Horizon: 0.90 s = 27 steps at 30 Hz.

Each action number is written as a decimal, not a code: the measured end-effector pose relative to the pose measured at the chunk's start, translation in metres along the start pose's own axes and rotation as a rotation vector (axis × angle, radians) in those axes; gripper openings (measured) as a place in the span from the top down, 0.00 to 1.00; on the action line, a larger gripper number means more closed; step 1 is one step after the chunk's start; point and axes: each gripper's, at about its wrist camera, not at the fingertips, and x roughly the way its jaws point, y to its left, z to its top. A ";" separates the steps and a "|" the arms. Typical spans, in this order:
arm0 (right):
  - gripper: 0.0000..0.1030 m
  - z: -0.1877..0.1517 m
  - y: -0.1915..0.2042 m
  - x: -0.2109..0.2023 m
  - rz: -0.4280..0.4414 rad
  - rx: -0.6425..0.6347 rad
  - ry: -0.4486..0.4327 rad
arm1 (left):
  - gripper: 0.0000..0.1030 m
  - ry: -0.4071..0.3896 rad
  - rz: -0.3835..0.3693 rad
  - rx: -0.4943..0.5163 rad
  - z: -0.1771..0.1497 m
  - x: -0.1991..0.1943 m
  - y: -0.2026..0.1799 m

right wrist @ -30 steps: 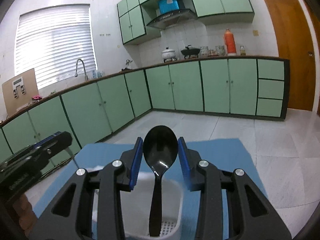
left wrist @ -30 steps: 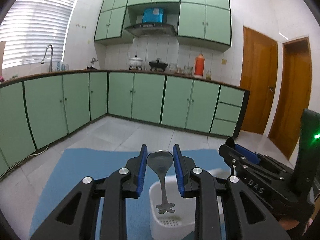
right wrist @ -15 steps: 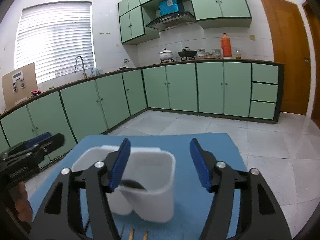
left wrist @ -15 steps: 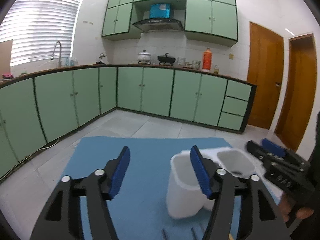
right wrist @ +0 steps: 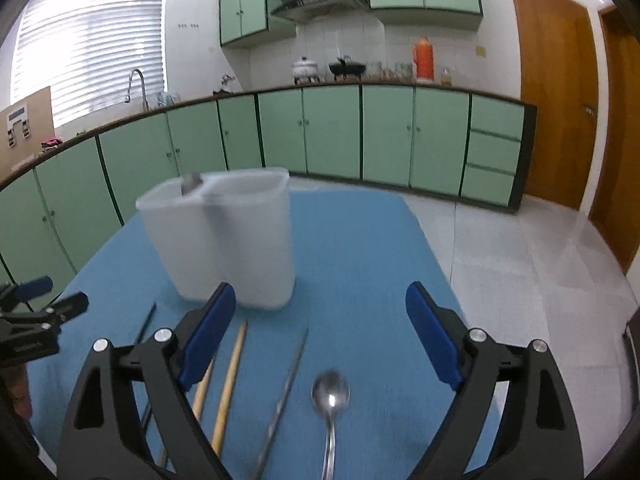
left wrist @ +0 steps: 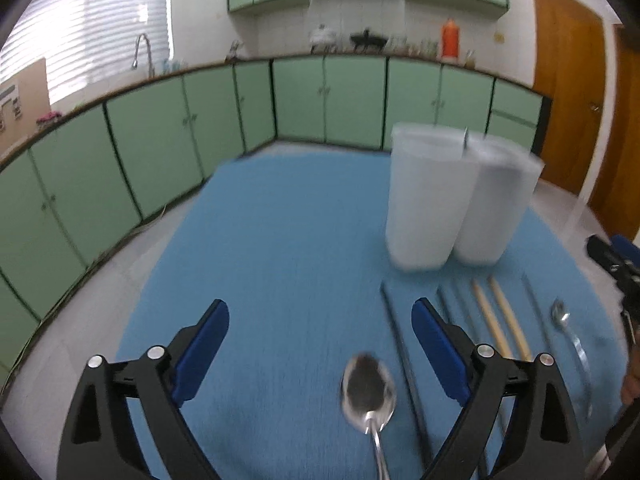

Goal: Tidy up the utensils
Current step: 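Grasp the large silver spoon with the left tool while the right tool grasps the silver spoon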

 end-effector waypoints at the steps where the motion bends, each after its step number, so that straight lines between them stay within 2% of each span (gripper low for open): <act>1: 0.18 -0.006 0.000 -0.001 -0.004 0.002 0.007 | 0.12 0.019 0.000 -0.004 -0.004 0.004 -0.001; 9: 0.18 -0.021 -0.006 0.001 -0.013 0.005 0.046 | 0.15 0.120 0.007 -0.021 -0.028 0.031 -0.004; 11: 0.18 -0.025 -0.007 0.000 -0.018 -0.003 0.048 | 0.26 0.141 -0.015 -0.025 -0.031 0.036 -0.005; 15: 0.18 -0.028 -0.007 0.003 -0.050 -0.023 0.073 | 0.35 0.147 -0.041 -0.027 -0.034 0.035 -0.009; 18: 0.20 -0.031 -0.008 0.006 -0.047 -0.026 0.097 | 0.49 0.136 -0.058 -0.017 -0.038 0.030 -0.013; 20: 0.25 -0.033 -0.007 0.010 -0.040 -0.037 0.125 | 0.65 0.132 -0.068 -0.008 -0.039 0.029 -0.015; 27: 0.35 -0.035 -0.006 0.022 -0.026 -0.064 0.185 | 0.65 0.121 -0.116 -0.046 -0.032 0.028 -0.004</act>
